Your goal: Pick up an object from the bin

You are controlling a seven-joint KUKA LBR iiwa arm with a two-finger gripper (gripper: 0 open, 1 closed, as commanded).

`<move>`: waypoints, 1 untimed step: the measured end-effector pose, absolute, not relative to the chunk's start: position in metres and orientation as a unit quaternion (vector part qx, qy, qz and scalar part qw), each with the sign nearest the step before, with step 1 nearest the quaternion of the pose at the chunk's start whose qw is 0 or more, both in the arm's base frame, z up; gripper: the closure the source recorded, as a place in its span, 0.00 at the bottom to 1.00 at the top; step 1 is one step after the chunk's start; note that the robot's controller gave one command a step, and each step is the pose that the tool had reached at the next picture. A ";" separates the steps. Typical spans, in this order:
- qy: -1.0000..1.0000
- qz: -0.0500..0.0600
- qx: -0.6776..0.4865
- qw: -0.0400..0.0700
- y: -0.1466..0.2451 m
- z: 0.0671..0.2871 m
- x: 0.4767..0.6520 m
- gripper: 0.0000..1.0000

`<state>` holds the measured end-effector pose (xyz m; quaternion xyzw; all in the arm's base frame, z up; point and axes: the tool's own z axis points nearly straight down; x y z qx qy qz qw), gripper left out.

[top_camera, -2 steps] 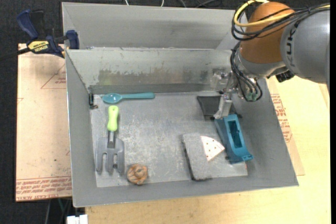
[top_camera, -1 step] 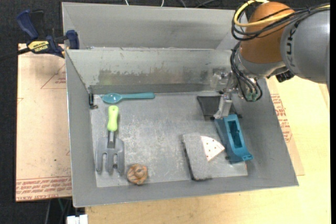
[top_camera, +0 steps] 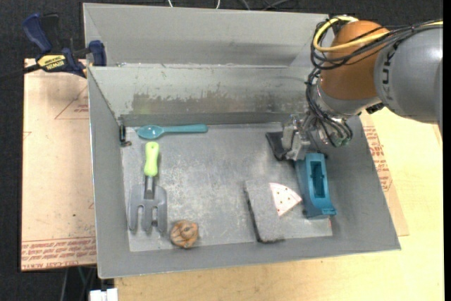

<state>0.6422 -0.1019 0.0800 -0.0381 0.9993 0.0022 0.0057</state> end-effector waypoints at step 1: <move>0.999 0.002 -0.038 0.006 -0.102 0.080 0.642 1.00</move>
Offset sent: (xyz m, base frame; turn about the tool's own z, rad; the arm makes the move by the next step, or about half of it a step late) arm 0.0030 -0.0224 -0.0100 -0.2483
